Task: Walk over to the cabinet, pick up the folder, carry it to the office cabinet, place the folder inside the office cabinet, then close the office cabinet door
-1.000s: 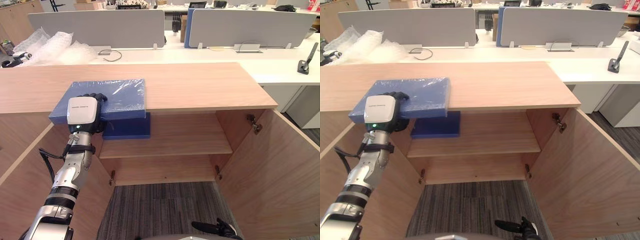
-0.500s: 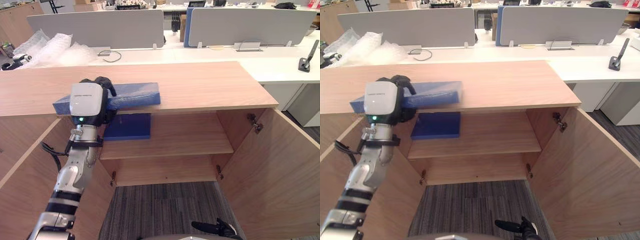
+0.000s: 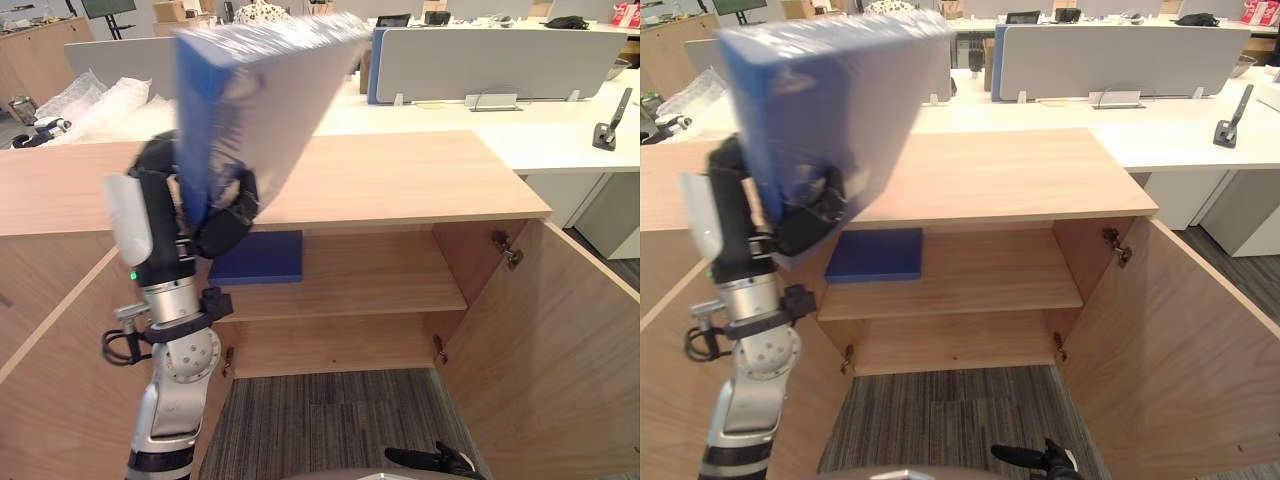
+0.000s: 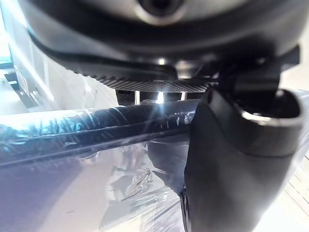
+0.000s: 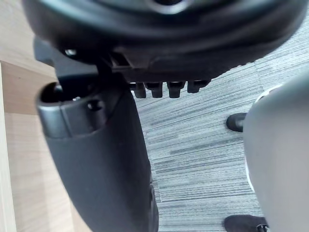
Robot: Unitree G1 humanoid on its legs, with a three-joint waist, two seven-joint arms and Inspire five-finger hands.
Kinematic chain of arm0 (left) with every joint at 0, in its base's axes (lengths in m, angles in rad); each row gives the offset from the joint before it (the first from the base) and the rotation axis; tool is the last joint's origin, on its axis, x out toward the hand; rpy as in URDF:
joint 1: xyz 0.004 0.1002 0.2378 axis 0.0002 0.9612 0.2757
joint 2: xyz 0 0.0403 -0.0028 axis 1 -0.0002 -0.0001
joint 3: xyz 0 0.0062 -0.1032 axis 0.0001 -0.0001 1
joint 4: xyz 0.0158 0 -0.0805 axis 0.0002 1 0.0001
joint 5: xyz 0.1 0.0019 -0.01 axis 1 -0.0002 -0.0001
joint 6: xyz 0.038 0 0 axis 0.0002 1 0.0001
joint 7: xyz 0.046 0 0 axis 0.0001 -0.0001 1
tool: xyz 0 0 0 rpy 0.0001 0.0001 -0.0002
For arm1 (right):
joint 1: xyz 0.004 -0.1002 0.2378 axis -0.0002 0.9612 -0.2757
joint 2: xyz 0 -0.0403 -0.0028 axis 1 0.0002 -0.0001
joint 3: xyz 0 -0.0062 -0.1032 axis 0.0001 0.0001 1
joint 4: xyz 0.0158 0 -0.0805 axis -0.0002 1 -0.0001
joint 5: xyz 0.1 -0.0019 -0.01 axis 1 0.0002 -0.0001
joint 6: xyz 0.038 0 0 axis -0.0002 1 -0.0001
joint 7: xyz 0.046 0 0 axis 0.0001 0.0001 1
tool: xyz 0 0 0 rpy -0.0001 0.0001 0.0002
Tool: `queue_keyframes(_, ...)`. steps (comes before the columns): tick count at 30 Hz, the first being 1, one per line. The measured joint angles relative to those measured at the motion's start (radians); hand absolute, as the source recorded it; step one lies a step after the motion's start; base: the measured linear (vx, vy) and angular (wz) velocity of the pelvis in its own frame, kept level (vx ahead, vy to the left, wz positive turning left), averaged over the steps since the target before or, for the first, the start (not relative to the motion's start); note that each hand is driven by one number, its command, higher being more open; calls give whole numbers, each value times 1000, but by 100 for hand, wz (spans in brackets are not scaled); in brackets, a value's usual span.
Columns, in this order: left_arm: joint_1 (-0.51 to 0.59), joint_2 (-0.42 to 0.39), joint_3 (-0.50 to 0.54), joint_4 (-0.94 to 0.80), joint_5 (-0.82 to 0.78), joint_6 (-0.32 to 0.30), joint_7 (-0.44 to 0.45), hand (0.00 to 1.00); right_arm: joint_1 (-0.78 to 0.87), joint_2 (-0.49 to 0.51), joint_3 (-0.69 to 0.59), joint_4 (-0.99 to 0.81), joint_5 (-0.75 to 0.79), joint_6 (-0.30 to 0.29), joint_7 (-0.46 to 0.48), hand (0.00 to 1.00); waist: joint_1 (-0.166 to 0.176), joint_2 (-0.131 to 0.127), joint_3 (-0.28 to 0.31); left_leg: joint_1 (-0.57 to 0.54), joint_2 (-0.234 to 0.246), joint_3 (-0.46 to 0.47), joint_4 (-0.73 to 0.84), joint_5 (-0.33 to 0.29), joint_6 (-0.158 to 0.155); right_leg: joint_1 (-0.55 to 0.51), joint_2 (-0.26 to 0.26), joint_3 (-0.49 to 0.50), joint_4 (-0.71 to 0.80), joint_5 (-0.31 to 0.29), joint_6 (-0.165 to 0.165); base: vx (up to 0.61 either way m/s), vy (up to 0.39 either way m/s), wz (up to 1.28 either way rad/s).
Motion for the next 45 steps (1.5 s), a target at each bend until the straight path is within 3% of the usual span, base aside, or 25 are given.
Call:
queue_keyframes(5, 19, -15, 25, -76, -201, -28, -10, 0, -2, 2, 3, 11, 2, -1, -2, 100, 17, -8, -5, -1, -1, -2, 0, 0, 0, -1, -1, 0, 2, -1, 0, 0, 0, 0)
queue_keyframes(7, 35, -49, 31, -101, -533, -118, -87, 0, 1, 4, 2, -8, 37, 0, -16, 100, 16, -8, -5, -2, 0, -1, 0, 0, 0, -4, 0, 2, 3, -2, 0, 2, 4, -2)
queue_keyframes(8, 35, -61, 33, -106, -619, -136, -111, 0, 8, 7, 0, -27, 58, 0, -24, 100, 16, -8, -5, -2, 0, 0, 0, 0, 0, -4, 0, 3, 3, -2, 0, 2, 3, -4)
queue_keyframes(10, 40, -107, 46, -133, -869, -178, -167, 0, 42, 36, -33, -173, 133, -1, -67, 100, 7, -5, -4, -2, 3, 6, 0, 0, 0, -10, 2, 9, 8, -2, 0, 1, 1, -9)
queue_keyframes(11, 45, -121, 50, -143, -914, -183, -175, 0, 53, 45, -38, -228, 149, -1, -81, 100, 5, -4, -5, -3, 4, 11, 0, 0, 0, -15, 3, 13, 10, -2, 0, -3, 9, -17)
queue_keyframes(13, 63, -155, 55, -164, -1068, -214, -214, 0, 93, 100, -91, -499, 171, -5, -150, 100, -6, 1, -6, -7, 5, 22, 0, 0, 0, -29, 2, 24, 16, -2, -1, -2, 16, -14)
queue_keyframes(17, 94, -184, 55, -177, -1198, -223, -247, 0, 109, 138, -130, -872, 142, -30, -280, 100, -15, 0, -6, -9, 3, 26, 0, 0, 1, -35, 0, 28, 19, -1, 0, 1, 4, -1)
queue_keyframes(23, 131, -232, 56, -177, -1235, -220, -250, 0, 108, 140, -183, -1408, -151, -37, -458, 100, -18, 2, -3, 1, 7, 49, 2, -9, -2, -37, 3, 51, 18, -1, 0, 15, 10, -9)
queue_keyframes(26, 131, -231, 54, -177, -1233, -216, -252, 0, 96, 140, -167, -1570, -240, -39, -482, 100, -27, 6, -1, 4, 7, 57, 5, -15, -2, -38, 2, 59, 18, 0, 0, 17, 19, -12)
queue_keyframes(30, 130, -226, 50, -175, -1176, -179, -272, 0, 10, 134, -134, -1683, -287, -91, -453, 100, -40, 6, 0, 19, 9, 80, 5, -21, -2, -37, 2, 78, 20, 0, 1, 9, 19, -15)
queue_keyframes(33, 125, -200, 47, -161, -1104, -158, -301, 0, -45, 122, -124, -1688, -158, -137, -376, 100, -40, 6, 1, 21, 8, 81, 5, -22, -2, -37, 2, 79, 23, 1, 1, -1, 5, -2)
queue_keyframes(37, 107, -134, 37, -108, -996, -133, -333, 0, -120, 11, -30, -1644, 103, -190, -255, 100, -40, 13, 10, 23, 8, 81, 5, -21, -1, -38, 2, 79, 29, 1, 2, 0, 0, 0)
queue_keyframes(45, 74, 33, -66, -46, -850, -93, -396, 0, -298, -275, 213, -1503, 555, -190, 20, 100, -36, 6, 14, 22, 8, 81, 3, -20, 0, -39, 2, 79, 36, 4, 6, 0, 0, 0)
